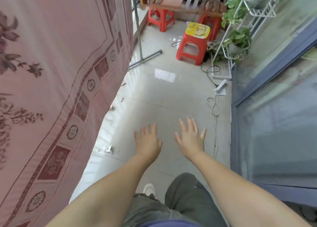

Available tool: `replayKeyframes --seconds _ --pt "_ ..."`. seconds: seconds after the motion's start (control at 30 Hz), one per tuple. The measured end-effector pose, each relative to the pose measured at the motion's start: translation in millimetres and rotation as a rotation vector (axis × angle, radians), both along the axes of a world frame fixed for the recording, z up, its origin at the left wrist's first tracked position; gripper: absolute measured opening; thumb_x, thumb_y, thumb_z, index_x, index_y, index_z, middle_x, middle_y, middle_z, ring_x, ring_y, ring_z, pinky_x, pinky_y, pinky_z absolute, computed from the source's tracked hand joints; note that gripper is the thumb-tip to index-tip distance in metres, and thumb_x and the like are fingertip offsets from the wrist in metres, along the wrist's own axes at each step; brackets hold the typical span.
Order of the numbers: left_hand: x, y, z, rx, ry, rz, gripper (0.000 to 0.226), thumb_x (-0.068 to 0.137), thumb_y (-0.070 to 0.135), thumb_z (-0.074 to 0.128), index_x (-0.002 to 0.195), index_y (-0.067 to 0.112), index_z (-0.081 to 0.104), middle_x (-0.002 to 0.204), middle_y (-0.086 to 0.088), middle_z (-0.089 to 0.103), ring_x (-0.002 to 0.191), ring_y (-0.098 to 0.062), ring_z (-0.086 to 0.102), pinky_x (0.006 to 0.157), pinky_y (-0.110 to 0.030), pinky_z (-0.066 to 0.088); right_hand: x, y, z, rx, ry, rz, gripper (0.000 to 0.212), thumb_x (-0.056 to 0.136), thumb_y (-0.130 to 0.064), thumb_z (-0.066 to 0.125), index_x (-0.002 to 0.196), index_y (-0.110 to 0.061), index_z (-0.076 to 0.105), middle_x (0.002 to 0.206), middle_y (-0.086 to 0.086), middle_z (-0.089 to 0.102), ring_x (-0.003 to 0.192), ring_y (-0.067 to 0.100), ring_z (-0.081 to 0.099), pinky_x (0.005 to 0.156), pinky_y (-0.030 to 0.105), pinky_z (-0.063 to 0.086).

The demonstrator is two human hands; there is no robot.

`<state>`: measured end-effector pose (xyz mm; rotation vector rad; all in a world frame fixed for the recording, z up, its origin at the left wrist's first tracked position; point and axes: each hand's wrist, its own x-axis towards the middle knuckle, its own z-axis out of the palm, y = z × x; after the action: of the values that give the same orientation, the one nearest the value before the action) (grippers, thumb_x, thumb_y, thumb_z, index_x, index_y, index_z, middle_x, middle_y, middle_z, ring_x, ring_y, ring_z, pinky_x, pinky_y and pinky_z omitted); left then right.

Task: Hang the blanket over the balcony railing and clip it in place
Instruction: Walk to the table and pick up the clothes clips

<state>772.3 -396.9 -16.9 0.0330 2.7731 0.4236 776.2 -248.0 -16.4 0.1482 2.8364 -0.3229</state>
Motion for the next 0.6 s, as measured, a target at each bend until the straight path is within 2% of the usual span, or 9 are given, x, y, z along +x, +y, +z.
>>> replayKeyframes --seconds 0.13,0.23,0.4,0.6 --pt "-76 54 2 0.029 -0.009 -0.166 0.058 0.094 0.034 0.037 0.146 0.018 0.015 0.153 -0.007 0.023 0.141 -0.024 0.02 0.117 -0.047 0.012 -56 47 -5 0.062 -0.022 -0.07 0.054 0.096 -0.038 0.025 0.146 -0.026 0.009 0.157 0.006 0.004 0.145 0.021 -0.001 0.111 0.06 -0.001" --pt "-142 86 -4 0.017 -0.006 -0.217 0.059 0.095 0.034 0.036 0.147 0.02 0.011 0.154 -0.005 0.019 0.142 -0.023 0.017 0.117 -0.048 0.008 -105 82 -17 0.088 -0.066 -0.083 0.054 0.097 -0.037 0.023 0.147 -0.025 0.008 0.157 0.007 0.003 0.145 0.022 -0.003 0.111 0.061 -0.002" --pt "-268 130 1 -0.009 -0.006 -0.153 0.059 0.095 0.034 0.035 0.147 0.022 0.01 0.154 -0.004 0.02 0.142 -0.022 0.019 0.117 -0.047 0.008 -227 144 -9 0.095 -0.066 -0.019 0.053 0.097 -0.037 0.022 0.147 -0.025 0.009 0.157 0.006 0.004 0.145 0.02 -0.004 0.11 0.06 -0.007" --pt "-403 158 18 0.011 0.058 -0.064 0.056 0.096 0.033 0.035 0.146 0.02 0.013 0.152 -0.005 0.022 0.14 -0.022 0.021 0.117 -0.048 0.008 -394 190 12 0.147 0.007 0.052 0.051 0.096 -0.034 0.027 0.145 -0.022 0.018 0.155 0.008 0.015 0.144 0.021 0.007 0.11 0.061 0.001"
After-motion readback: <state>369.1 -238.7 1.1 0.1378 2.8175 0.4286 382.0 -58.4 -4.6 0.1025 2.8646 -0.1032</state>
